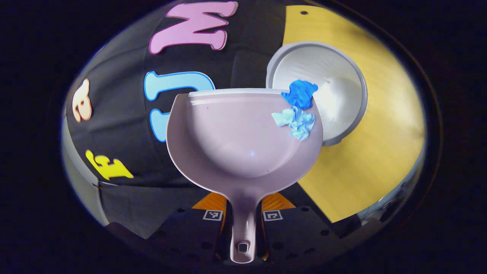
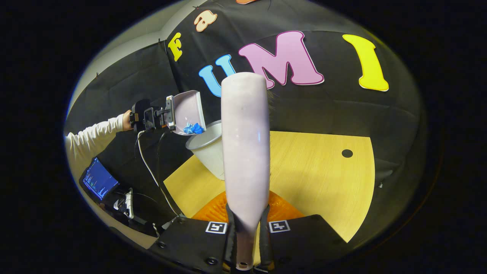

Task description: Pick up the small broom and dustpan from the desktop, sweep the trash into the dustpan with the broom, and then empty the trash into the garbage bin.

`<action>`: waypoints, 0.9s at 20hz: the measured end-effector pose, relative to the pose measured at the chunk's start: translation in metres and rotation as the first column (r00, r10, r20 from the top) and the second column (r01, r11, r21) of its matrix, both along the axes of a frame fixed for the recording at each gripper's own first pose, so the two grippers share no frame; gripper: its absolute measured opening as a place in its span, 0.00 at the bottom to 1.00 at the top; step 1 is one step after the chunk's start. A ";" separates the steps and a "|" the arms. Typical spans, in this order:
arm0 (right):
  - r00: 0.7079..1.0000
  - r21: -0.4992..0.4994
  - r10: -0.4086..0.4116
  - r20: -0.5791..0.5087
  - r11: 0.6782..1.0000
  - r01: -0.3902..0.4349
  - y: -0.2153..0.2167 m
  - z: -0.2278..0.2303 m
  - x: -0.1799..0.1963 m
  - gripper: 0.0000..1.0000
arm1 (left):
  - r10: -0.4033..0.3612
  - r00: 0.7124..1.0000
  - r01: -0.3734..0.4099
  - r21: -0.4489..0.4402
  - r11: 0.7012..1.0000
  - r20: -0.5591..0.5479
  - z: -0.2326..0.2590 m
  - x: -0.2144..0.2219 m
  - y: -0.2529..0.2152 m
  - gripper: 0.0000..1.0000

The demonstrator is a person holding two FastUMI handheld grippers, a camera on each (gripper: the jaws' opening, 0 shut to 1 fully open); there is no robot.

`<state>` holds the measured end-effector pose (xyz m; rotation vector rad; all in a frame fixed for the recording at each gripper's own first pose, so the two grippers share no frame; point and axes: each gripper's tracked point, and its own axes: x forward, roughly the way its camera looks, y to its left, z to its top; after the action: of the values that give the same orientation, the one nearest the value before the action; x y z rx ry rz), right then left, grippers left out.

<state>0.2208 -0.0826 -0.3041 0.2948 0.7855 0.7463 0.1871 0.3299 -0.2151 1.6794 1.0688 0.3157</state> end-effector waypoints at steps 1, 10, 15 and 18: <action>1.000 0.000 0.003 -0.003 1.000 -0.003 -0.001 0.000 -0.003 0.25 | -0.053 0.998 0.057 0.115 0.992 -0.034 0.003 0.001 0.002 0.19; 1.000 -0.046 0.016 0.017 0.999 -0.016 -0.005 -0.004 -0.003 0.25 | -0.187 0.981 0.179 0.116 0.977 0.060 0.007 0.001 -0.005 0.22; 0.997 -0.045 -0.028 0.076 0.998 0.031 -0.006 0.019 0.005 0.25 | -0.172 0.902 0.250 -0.155 0.956 0.396 0.029 0.010 -0.073 0.22; 0.989 -0.040 -0.081 0.127 0.995 0.087 -0.009 0.044 0.018 0.25 | -0.051 0.844 0.294 -0.380 0.877 0.534 0.039 0.004 -0.121 0.22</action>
<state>0.2392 -0.0920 -0.2599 0.2369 0.6663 0.6602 0.1914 0.2092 -0.1764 1.1638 0.5223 0.3369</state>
